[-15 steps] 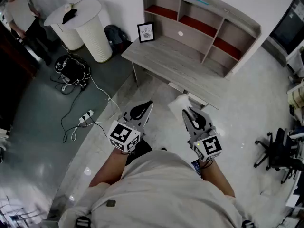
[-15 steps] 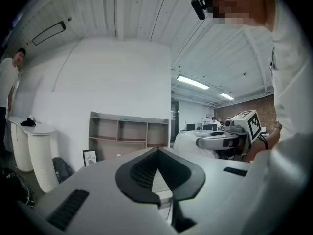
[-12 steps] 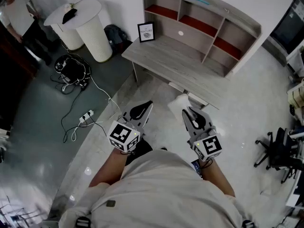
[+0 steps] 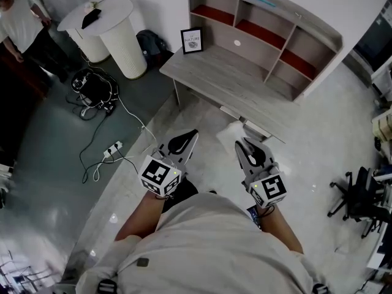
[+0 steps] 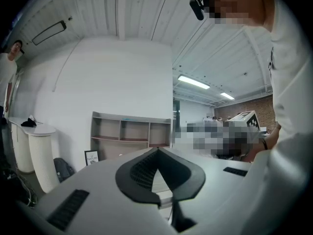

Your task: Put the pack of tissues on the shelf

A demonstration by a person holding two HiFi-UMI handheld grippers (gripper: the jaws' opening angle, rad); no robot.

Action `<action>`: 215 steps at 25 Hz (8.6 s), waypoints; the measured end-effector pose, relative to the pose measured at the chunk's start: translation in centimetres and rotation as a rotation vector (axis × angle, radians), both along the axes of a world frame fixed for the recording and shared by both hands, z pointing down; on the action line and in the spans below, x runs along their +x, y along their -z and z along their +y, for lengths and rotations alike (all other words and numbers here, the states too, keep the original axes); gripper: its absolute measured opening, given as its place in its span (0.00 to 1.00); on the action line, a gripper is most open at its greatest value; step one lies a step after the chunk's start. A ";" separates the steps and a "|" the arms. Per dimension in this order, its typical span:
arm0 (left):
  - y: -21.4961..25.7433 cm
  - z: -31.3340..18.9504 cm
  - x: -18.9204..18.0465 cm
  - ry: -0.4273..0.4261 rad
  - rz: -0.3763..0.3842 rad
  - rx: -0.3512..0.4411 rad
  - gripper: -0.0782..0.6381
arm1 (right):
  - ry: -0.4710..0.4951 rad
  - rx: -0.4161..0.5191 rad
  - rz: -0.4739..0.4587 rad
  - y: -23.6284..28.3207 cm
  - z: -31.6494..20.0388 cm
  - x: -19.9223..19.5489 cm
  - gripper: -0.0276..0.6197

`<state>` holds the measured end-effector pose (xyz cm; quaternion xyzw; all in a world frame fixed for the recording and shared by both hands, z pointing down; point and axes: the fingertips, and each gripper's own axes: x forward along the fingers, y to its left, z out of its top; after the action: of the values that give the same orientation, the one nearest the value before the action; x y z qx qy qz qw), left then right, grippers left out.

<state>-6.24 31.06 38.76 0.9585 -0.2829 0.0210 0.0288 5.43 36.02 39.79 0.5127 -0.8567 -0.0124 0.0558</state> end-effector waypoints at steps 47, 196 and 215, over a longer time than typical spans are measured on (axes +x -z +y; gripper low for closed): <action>-1.5 -26.7 -17.0 0.037 -0.012 -0.065 0.13 | 0.081 -0.039 0.001 -1.0 -28.2 -17.2 0.16; -2.6 -72.1 17.6 -0.343 -0.088 -0.040 0.13 | -0.342 -0.103 0.088 -3.3 -76.5 11.9 0.41; -3.5 -63.7 16.3 -0.154 -0.079 -0.069 0.13 | -0.126 -0.070 0.047 -2.5 -66.9 10.8 0.30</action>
<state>10.10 -32.64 42.27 0.9742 -0.2084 0.0708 0.0489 16.21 -30.88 42.34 0.5630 -0.8210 0.0090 0.0946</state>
